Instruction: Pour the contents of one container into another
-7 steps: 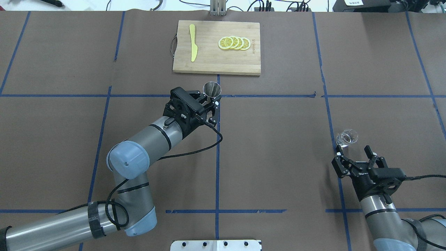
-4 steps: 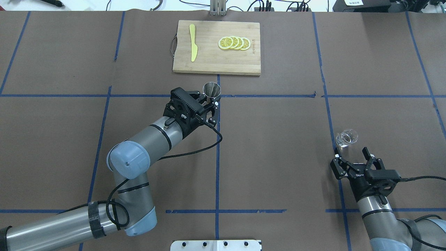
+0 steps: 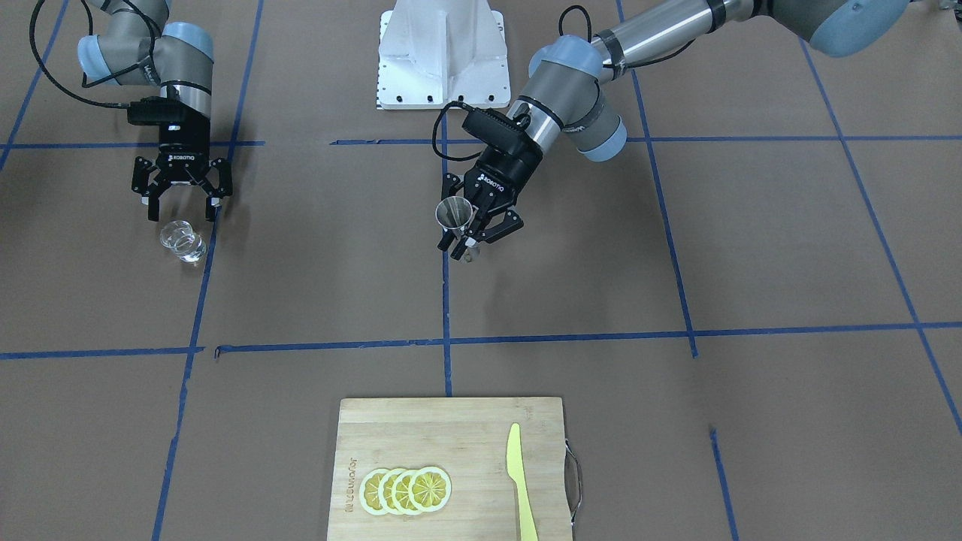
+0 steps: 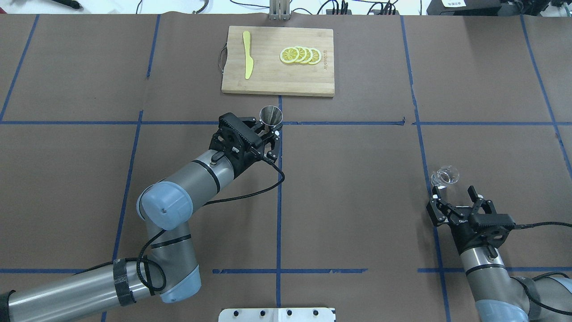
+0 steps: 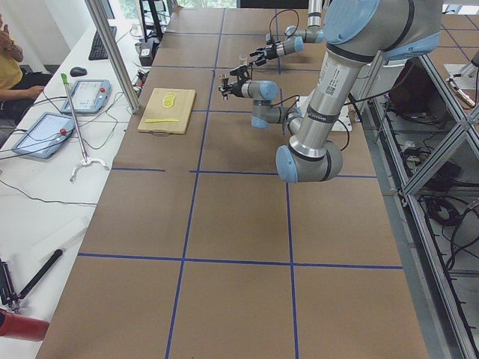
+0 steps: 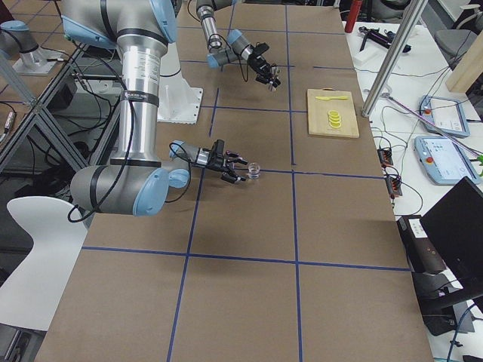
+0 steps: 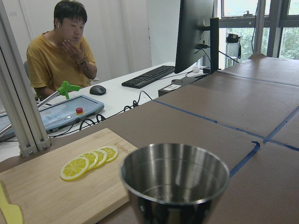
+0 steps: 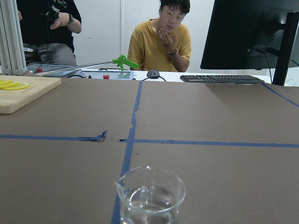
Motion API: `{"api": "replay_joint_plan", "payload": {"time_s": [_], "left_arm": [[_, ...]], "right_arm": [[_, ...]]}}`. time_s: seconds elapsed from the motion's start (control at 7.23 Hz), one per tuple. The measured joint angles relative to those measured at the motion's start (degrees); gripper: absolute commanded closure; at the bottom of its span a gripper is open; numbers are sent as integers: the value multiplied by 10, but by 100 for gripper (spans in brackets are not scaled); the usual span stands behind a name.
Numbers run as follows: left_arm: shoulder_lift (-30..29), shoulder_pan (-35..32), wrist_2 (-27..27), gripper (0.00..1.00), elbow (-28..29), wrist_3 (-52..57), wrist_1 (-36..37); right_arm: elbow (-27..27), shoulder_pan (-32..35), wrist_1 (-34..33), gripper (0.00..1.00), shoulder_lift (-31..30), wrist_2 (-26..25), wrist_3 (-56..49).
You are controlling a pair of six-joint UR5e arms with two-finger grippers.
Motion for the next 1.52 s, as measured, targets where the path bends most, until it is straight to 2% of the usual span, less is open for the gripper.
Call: {"api": "replay_joint_plan", "payload": {"time_s": [0.28, 0.83, 1.52], "left_arm": [[0, 0, 0, 100, 0, 0, 1], [1, 0, 2, 100, -1, 1, 3], [1, 1, 2, 100, -1, 2, 4]], "right_arm": [[-3, 9, -1, 5, 6, 8, -5], [-45, 30, 10, 5, 47, 20, -14], [-54, 43, 25, 8, 56, 32, -38]]}}
